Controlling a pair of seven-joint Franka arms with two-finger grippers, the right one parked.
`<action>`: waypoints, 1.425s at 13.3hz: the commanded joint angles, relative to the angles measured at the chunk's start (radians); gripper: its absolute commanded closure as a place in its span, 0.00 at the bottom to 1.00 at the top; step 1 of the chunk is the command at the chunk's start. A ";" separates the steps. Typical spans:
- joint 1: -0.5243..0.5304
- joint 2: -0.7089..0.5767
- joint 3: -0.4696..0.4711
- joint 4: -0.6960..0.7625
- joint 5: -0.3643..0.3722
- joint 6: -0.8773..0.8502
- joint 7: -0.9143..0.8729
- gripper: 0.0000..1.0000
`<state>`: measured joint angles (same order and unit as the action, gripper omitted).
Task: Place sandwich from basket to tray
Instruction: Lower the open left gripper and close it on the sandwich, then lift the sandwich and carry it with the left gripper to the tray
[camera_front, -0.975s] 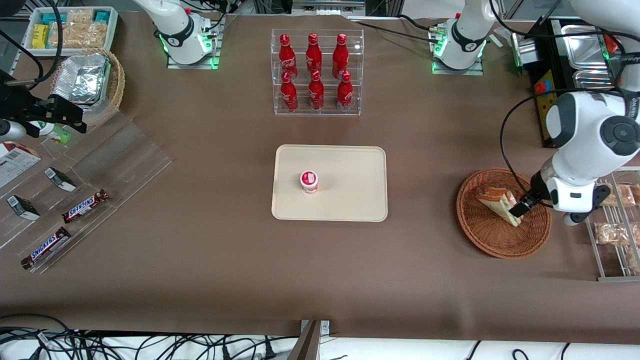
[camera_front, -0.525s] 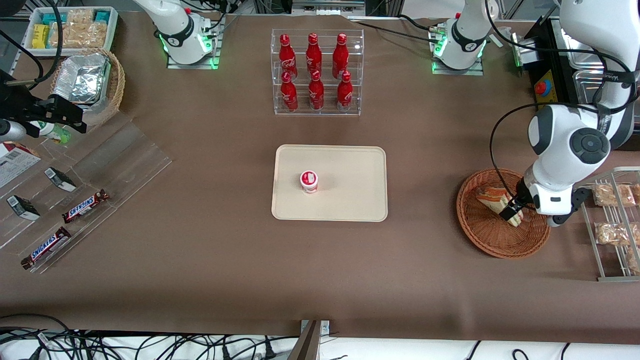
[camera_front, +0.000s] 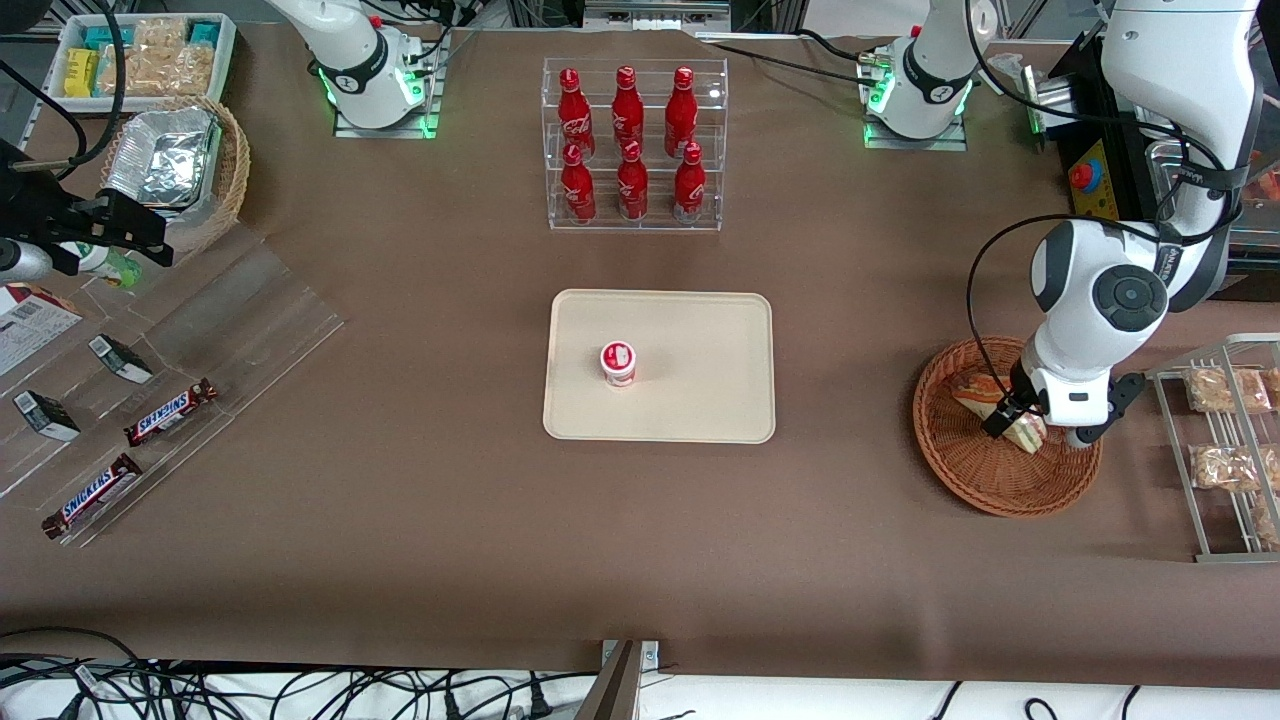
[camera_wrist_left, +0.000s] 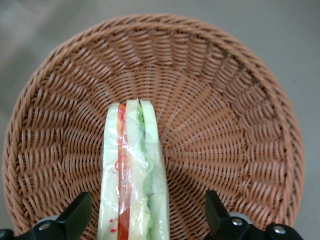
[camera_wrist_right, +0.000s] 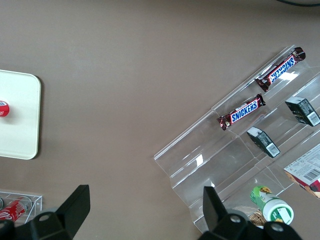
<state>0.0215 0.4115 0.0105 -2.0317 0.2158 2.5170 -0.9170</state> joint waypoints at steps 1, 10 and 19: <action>0.000 -0.005 0.000 -0.024 0.030 0.020 -0.023 0.00; 0.002 0.015 0.000 -0.019 0.030 0.019 -0.006 1.00; 0.003 -0.042 -0.107 0.321 0.005 -0.447 0.121 1.00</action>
<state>0.0219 0.3743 -0.0493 -1.8147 0.2182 2.1938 -0.8206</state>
